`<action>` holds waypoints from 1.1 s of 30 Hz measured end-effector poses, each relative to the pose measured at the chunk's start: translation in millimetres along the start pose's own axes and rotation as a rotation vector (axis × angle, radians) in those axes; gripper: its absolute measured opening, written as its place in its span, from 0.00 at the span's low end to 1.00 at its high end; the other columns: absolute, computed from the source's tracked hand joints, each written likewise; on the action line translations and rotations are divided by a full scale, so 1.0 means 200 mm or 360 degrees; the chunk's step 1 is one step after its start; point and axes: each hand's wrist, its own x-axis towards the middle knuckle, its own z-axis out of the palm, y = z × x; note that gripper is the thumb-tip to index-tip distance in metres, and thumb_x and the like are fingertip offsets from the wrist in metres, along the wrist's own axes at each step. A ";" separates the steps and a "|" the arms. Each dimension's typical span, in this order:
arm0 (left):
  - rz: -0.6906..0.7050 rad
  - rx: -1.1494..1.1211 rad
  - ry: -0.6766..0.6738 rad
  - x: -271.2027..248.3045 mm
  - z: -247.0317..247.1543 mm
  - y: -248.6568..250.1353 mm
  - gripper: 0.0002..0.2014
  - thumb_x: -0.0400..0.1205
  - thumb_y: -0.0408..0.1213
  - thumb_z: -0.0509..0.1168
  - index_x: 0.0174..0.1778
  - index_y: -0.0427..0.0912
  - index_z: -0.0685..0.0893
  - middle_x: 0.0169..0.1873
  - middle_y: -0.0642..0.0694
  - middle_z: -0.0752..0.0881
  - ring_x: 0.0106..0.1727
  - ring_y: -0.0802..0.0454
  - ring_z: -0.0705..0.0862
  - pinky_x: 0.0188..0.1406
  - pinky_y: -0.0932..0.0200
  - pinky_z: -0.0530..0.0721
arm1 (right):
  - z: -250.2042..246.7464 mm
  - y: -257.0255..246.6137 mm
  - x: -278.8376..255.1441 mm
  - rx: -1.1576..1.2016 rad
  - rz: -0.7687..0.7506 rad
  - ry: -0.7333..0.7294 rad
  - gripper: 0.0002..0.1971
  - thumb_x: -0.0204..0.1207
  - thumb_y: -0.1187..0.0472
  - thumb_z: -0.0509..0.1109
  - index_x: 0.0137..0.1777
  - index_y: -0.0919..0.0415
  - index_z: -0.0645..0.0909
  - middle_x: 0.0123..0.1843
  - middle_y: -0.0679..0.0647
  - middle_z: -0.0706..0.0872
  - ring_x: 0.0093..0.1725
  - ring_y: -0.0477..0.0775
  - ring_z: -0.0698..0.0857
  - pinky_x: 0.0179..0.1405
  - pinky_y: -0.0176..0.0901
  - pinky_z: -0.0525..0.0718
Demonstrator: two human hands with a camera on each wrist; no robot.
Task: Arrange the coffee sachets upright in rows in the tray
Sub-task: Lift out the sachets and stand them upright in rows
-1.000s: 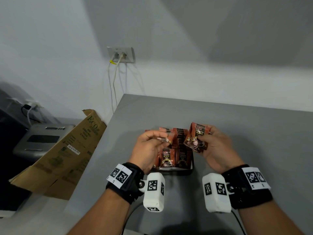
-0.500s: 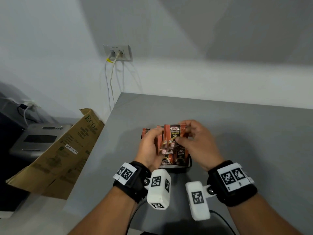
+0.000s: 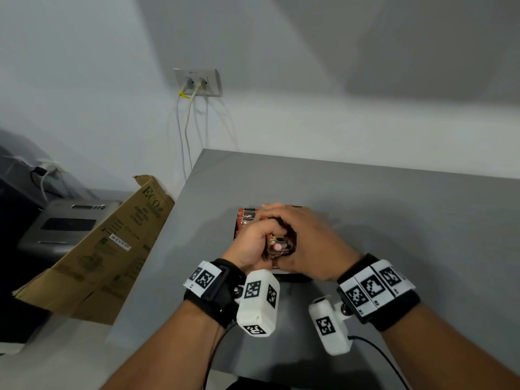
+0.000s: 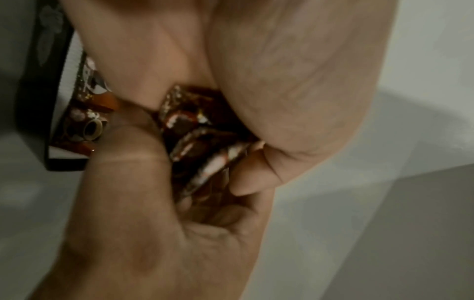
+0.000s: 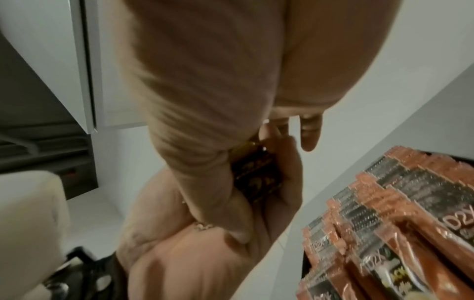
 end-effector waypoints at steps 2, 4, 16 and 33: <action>0.0011 0.0110 0.0074 -0.02 0.01 0.01 0.21 0.63 0.24 0.65 0.53 0.40 0.81 0.40 0.37 0.85 0.42 0.41 0.87 0.39 0.51 0.84 | 0.02 0.00 0.00 0.0027 -0.0001 -0.0025 0.43 0.60 0.60 0.84 0.76 0.45 0.73 0.74 0.36 0.74 0.74 0.34 0.67 0.77 0.30 0.60; 0.0078 0.0231 0.0164 -0.03 0.01 0.01 0.19 0.68 0.22 0.63 0.55 0.37 0.82 0.42 0.35 0.86 0.42 0.40 0.88 0.38 0.52 0.86 | 0.01 0.00 -0.01 0.0129 0.0066 -0.0038 0.43 0.60 0.56 0.85 0.77 0.44 0.72 0.73 0.37 0.75 0.75 0.36 0.70 0.76 0.32 0.65; 0.0244 0.0394 0.0286 -0.06 -0.03 0.04 0.29 0.68 0.20 0.73 0.64 0.41 0.77 0.45 0.38 0.88 0.36 0.44 0.87 0.30 0.53 0.85 | -0.08 0.11 0.03 0.0574 0.0475 0.0398 0.07 0.74 0.66 0.77 0.43 0.51 0.89 0.41 0.50 0.91 0.41 0.57 0.90 0.48 0.57 0.91; 0.0253 0.0770 0.0604 -0.12 -0.22 0.03 0.19 0.75 0.17 0.63 0.56 0.43 0.76 0.50 0.39 0.88 0.35 0.44 0.87 0.42 0.48 0.81 | 0.12 0.42 -0.04 -0.0354 0.0776 0.0024 0.08 0.78 0.67 0.69 0.50 0.57 0.89 0.50 0.52 0.89 0.49 0.52 0.86 0.51 0.42 0.84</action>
